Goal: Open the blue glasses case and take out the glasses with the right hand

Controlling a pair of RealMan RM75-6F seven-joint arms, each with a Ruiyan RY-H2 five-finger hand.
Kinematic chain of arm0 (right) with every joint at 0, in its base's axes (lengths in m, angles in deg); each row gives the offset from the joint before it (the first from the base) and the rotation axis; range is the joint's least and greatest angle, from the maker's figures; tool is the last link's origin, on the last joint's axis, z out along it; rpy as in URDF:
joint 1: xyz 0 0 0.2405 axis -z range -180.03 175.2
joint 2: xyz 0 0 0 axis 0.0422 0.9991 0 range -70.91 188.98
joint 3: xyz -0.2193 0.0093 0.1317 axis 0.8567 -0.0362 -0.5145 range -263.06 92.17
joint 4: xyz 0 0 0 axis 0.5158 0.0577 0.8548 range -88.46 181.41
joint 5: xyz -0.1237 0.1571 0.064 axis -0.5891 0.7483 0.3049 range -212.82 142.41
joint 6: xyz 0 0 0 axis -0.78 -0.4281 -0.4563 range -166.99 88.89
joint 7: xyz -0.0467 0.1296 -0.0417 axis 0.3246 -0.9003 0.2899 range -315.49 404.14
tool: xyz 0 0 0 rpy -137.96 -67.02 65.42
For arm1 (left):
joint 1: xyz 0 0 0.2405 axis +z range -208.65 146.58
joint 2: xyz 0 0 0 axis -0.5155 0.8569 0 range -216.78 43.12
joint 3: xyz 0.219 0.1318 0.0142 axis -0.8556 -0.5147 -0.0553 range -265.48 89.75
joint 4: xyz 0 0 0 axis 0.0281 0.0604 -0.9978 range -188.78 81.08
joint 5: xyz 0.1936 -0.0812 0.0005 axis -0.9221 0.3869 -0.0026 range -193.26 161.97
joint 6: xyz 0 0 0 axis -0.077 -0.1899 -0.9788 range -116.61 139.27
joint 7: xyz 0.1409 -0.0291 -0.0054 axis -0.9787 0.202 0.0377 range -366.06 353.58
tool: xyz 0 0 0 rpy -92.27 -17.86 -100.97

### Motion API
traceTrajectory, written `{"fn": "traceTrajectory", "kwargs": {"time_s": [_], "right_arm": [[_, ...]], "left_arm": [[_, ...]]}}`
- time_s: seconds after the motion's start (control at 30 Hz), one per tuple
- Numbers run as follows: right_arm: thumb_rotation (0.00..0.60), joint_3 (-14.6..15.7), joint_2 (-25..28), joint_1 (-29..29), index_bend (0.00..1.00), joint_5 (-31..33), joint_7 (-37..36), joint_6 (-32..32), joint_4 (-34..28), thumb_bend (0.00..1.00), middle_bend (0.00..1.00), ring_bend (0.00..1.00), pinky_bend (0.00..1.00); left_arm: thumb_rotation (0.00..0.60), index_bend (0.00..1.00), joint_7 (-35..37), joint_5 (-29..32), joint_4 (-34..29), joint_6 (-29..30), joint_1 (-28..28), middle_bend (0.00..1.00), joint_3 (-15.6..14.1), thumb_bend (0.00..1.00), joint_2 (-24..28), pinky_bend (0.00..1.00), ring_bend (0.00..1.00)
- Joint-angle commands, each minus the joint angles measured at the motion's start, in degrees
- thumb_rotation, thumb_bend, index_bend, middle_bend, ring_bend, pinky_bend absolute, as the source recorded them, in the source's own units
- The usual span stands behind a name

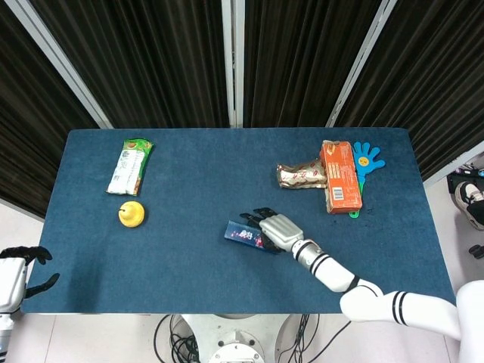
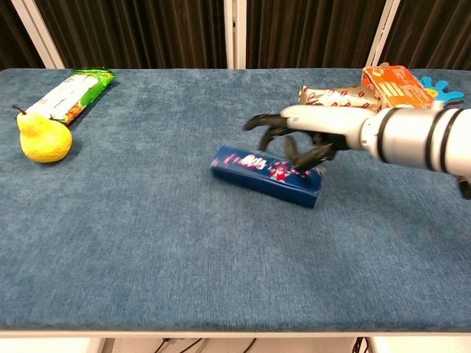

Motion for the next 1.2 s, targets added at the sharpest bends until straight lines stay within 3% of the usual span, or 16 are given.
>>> {"fn": "traceTrajectory", "kwargs": {"time_s": [0.03, 0.17, 0.27, 0.33, 0.4, 0.47, 0.67, 0.93, 1.2], "right_arm": [[0.6, 0.7, -0.55, -1.14, 0.0, 0.02, 1.32, 0.17, -2.22, 0.95, 0.21, 0.0, 0.0], [0.6, 2.06, 0.81, -1.03, 0.0, -1.04, 2.42, -1.09, -4.53, 0.89, 0.21, 0.0, 0.0], [0.6, 2.32, 2.02, -0.49, 0.0, -1.72, 2.89, -3.26, -4.78, 0.66, 0.21, 0.0, 0.0], [0.6, 2.51, 2.28, -0.14, 0.0, -2.73, 3.65, -5.19, -4.0, 0.43, 0.2, 0.0, 0.0], [0.6, 3.04, 2.49, -0.03, 0.0, -3.8, 4.4, -6.2, -3.33, 0.28, 0.2, 0.0, 0.0], [0.6, 3.59, 2.67, -0.12, 0.01, -4.34, 4.78, -6.27, -2.99, 0.21, 0.19, 0.0, 0.0], [0.6, 5.11, 2.73, -1.05, 0.06, -4.69, 6.7, -5.36, -2.51, 0.19, 0.18, 0.0, 0.0], [0.6, 5.1, 1.82, -2.16, 0.11, -3.68, 6.63, -4.7, -1.87, 0.32, 0.19, 0.0, 0.0], [0.6, 5.27, 0.92, -2.94, 0.13, -2.91, 6.85, -4.62, -1.17, 0.34, 0.21, 0.0, 0.0]], "left_arm": [[0.6, 0.51, 0.15, -0.04, 0.06, 0.01, 0.01, 0.54, -0.02, 0.17, 0.0, 0.36, 0.42], [0.6, 0.51, 0.43, -0.16, 0.22, 0.03, 0.0, 0.54, -0.05, 0.17, 0.01, 0.36, 0.42], [0.6, 0.51, 0.61, -0.29, 0.27, 0.03, -0.03, 0.54, -0.08, 0.17, 0.06, 0.37, 0.42], [0.6, 0.51, 0.59, -0.35, 0.23, 0.03, -0.04, 0.54, -0.1, 0.17, 0.09, 0.37, 0.42], [0.6, 0.51, 0.51, -0.32, 0.18, 0.02, -0.04, 0.54, -0.1, 0.17, 0.08, 0.37, 0.42], [0.6, 0.51, 0.4, -0.24, 0.1, -0.02, -0.05, 0.54, -0.07, 0.17, 0.1, 0.37, 0.42], [0.6, 0.51, 0.21, -0.1, 0.01, -0.13, -0.1, 0.54, -0.02, 0.17, 0.12, 0.37, 0.42], [0.6, 0.51, 0.48, -0.24, 0.17, -0.05, -0.07, 0.54, -0.07, 0.17, 0.1, 0.37, 0.42], [0.6, 0.51, 0.65, -0.27, 0.2, -0.07, -0.09, 0.54, -0.08, 0.17, 0.13, 0.36, 0.42]]}}
